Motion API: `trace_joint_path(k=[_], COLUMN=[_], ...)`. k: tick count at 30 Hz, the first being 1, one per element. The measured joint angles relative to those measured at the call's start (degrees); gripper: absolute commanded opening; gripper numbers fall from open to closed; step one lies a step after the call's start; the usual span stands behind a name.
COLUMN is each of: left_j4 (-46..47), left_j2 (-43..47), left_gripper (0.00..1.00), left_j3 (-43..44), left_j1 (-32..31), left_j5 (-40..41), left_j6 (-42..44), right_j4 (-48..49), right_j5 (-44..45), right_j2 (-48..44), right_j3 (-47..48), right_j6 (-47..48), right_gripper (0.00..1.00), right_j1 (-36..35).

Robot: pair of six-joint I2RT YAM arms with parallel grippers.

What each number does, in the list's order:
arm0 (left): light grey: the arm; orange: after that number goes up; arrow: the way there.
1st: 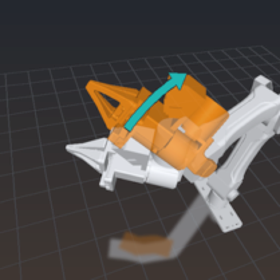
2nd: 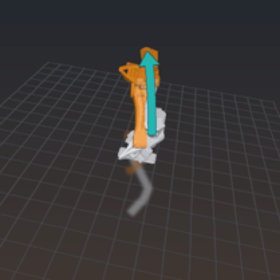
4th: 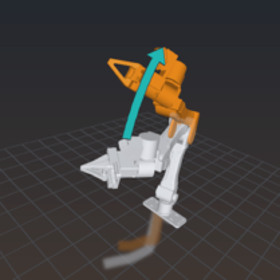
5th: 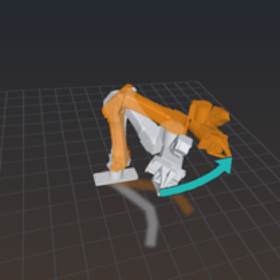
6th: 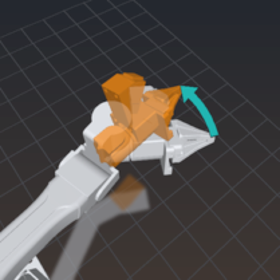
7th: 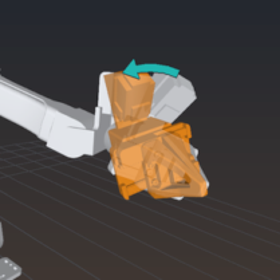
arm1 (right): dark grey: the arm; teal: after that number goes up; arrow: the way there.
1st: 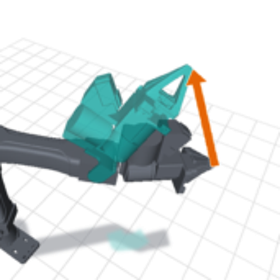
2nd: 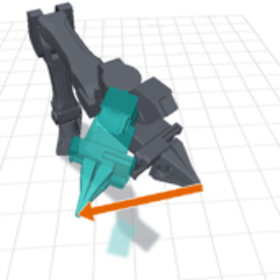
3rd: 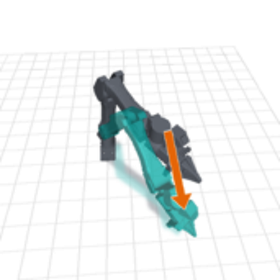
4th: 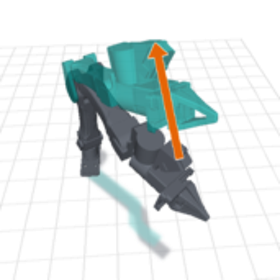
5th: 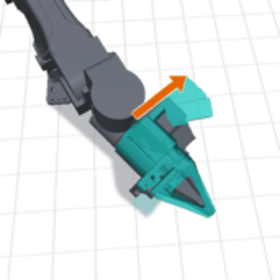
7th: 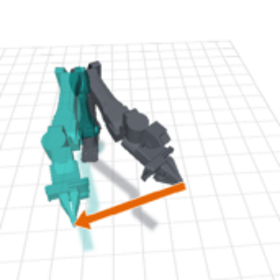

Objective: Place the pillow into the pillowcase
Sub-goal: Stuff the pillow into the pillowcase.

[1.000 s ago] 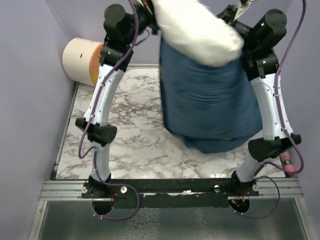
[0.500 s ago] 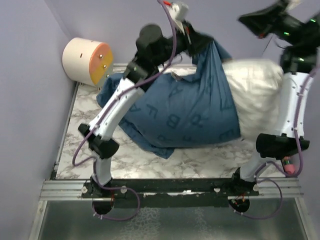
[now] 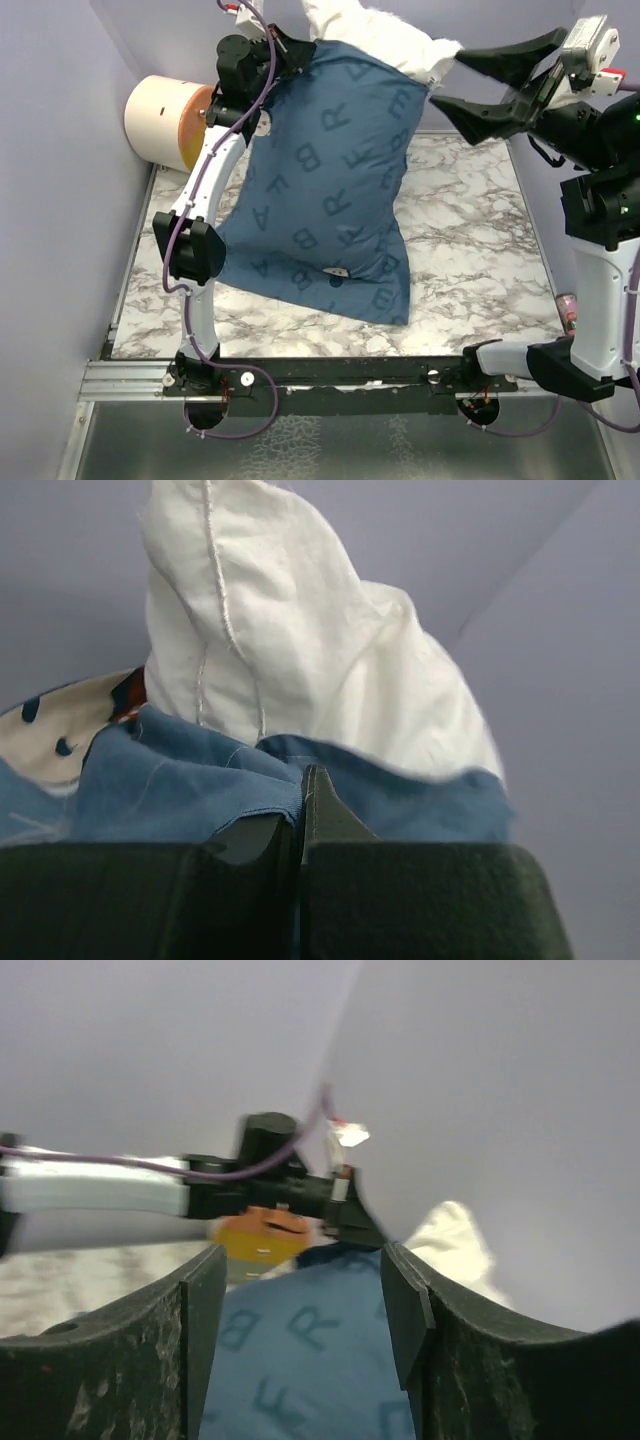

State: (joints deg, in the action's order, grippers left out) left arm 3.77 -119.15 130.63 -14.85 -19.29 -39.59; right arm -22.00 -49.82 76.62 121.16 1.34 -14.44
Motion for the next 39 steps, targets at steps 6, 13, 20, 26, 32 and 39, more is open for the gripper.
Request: trace_joint_path(k=[6,13,20,26,32,39], left_j4=[6.5,12.0,13.6,9.5,3.1,-1.7], left_j2=[0.9,3.8,6.4,8.0,8.5,9.0], left_gripper=[0.0,0.0,0.0,0.0,0.0,0.0], left_j3=[-0.1,-0.7,-2.1,-4.1,-4.9,-6.7], left_j1=[-1.4,-2.5,-3.3,-4.3,-7.0,-13.2], left_j5=[-6.5,-14.3,-17.8,-15.4,-7.8,0.0], left_j6=[-1.5,-4.3,-5.1,-3.2,2.4,9.1], right_j4=[1.4,7.0,27.0,37.9,9.3,-15.0], right_j5=[7.0,6.0,-2.3,-15.4,-17.1,-3.2], right_j2=[5.4,21.3,27.7,21.4,7.8,-7.4], right_j3=[1.7,0.3,-9.9,-25.8,-21.1,-26.0], right_j6=[2.8,-4.2,-26.5,-36.0,-12.5,13.7], right_gripper=[0.97,1.0,1.0,1.0,1.0,1.0], right_j1=[7.2,13.0,16.6,16.1,14.6,1.5])
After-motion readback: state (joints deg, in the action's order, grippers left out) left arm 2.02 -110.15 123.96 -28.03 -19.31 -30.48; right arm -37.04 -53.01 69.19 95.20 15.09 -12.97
